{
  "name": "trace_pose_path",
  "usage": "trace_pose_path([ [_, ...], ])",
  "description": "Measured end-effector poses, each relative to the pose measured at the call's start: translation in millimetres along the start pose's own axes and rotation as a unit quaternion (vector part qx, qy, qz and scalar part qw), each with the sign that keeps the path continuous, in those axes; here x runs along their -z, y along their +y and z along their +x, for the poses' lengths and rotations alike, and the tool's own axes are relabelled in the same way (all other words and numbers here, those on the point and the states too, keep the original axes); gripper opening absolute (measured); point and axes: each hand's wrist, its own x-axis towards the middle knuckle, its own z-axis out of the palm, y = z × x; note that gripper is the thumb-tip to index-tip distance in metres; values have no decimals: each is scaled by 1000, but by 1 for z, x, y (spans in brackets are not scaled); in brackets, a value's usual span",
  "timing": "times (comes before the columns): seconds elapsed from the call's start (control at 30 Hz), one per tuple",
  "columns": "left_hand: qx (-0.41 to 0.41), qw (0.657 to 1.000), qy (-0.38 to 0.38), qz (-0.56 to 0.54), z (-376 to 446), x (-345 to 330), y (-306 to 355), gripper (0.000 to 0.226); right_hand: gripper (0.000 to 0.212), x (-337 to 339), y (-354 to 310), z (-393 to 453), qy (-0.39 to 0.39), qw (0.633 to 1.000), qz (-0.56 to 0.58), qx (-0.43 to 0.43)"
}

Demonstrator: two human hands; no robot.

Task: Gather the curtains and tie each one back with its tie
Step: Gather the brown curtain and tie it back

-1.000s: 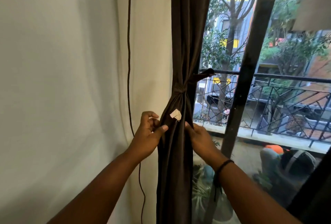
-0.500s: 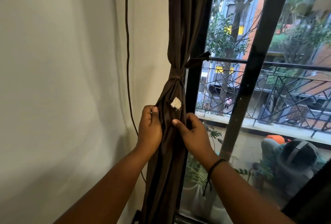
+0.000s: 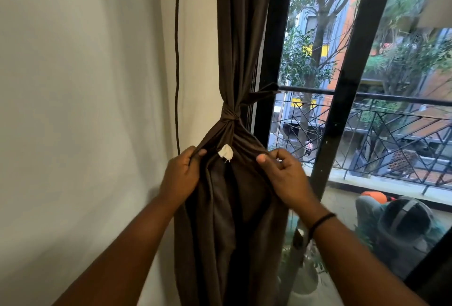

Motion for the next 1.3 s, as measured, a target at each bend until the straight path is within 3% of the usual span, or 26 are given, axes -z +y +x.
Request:
trace_pose_path([
  [0.07,-76,987,-31,141,18,19,-4,45,42,31,-3,15,31,981,-185,47],
  [0.17,-143,930,-50,335,45,44,1,57,33,57,-16,29,86,905,-401,109],
  [0.27,-154,915,-58,369,56,50,3,50,25,61,-13,36,126,852,-492,128],
  [0.37,-125,936,-60,324,47,35,-3,51,24,46,5,27,139,874,-453,108],
  [0.5,-35,982,-75,169,4,-3,-15,64,35,0,31,-6,37,945,-319,64],
  [0.63,36,996,-74,19,-47,-44,-12,58,38,-39,55,-33,-52,968,-246,27],
  [0.77,75,993,-67,64,-60,-42,-30,54,28,-25,78,-30,-61,949,-310,4],
  [0.87,66,981,-54,173,-37,-21,-49,31,18,16,96,-8,37,922,-386,-25],
  [0.93,54,983,-52,170,-25,-21,-52,27,19,20,98,3,63,921,-384,-32],
  [1.13,105,983,-130,75,-45,-61,-42,27,23,-22,95,-19,-70,956,-283,-46],
  [1.2,81,981,-158,75,-31,-55,-33,19,31,-7,92,-7,-114,943,-304,-76],
  [1.3,105,982,-152,-33,-2,-37,-9,22,42,17,67,19,-266,914,-273,-138],
])
